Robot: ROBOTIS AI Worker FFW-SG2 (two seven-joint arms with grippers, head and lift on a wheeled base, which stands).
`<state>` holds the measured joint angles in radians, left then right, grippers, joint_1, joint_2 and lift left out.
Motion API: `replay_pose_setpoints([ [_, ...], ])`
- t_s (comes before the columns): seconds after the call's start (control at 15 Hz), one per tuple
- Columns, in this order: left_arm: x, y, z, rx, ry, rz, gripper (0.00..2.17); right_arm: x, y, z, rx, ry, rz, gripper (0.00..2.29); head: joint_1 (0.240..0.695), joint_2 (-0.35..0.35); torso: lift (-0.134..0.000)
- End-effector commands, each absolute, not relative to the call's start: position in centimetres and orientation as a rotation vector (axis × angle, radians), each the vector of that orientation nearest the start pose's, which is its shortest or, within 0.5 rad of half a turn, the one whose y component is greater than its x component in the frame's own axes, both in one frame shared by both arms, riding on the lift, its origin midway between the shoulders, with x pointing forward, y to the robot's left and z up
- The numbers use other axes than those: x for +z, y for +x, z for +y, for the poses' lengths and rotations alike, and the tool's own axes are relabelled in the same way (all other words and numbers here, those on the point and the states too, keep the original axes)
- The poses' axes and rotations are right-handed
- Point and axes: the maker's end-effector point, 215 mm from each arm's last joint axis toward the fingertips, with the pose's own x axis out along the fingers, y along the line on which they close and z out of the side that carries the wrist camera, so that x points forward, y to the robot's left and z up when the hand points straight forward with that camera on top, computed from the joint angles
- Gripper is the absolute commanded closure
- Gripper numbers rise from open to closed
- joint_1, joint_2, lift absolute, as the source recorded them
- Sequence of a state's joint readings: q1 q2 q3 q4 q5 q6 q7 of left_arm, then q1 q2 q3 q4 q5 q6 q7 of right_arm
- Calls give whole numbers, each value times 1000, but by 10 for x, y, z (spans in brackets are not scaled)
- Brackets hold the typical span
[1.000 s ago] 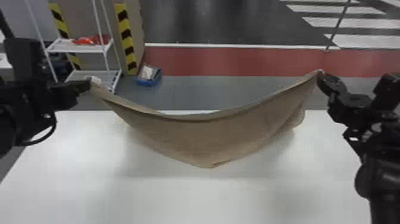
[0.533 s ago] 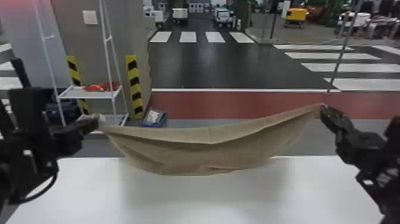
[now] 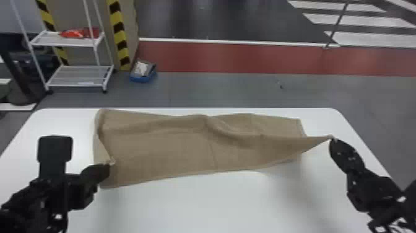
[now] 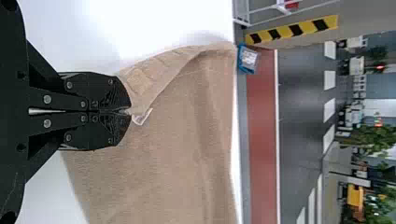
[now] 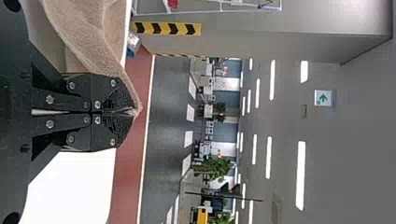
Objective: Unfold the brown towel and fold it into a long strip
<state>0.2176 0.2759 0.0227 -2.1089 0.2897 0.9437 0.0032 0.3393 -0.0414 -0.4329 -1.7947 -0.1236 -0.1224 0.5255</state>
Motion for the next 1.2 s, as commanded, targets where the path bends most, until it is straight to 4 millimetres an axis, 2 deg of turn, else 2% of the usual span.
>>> replay_pose_setpoints([
  [0.0, -457, 453, 255, -117, 82, 710, 1328, -349, 433, -384, 108, -94, -27, 1423, 695, -126, -125],
  [0.13, -470, 440, 263, -93, 96, 736, 1328, -358, 422, -407, 81, -98, -13, 1423, 695, -156, -125],
  [0.27, -469, 441, 282, -37, 110, 722, 1315, -361, 429, -421, 65, -97, -7, 1423, 695, -174, -125],
  [0.4, -462, 443, 297, 0, 118, 694, 1308, -356, 439, -425, 61, -103, -12, 1423, 695, -178, -125],
  [0.53, -456, 444, 304, 19, 122, 667, 1160, -352, 451, -426, 60, -120, -13, 1423, 695, -165, -125],
  [0.6, -452, 444, 306, 22, 121, 652, 1156, -354, 456, -428, 57, -118, -5, 1423, 695, -159, -125],
  [0.67, -450, 442, 311, 27, 108, 644, 991, -354, 458, -430, 54, -129, -1, 1423, 695, -155, -125],
  [0.73, -445, 443, 307, 15, 89, 633, 846, -356, 459, -429, 54, -140, 7, 1423, 695, -153, -125],
  [0.8, -442, 439, 312, 15, 70, 631, 502, -360, 461, -430, 54, -144, 17, 1423, 695, -151, -125],
  [0.93, -433, 437, 309, -11, 14, 618, 113, -365, 458, -429, 54, -146, 28, 1423, 695, -150, -125],
  [1.13, -432, 429, 318, -29, 12, 625, 107, -370, 455, -429, 54, -143, 37, 1423, 695, -149, -125],
])
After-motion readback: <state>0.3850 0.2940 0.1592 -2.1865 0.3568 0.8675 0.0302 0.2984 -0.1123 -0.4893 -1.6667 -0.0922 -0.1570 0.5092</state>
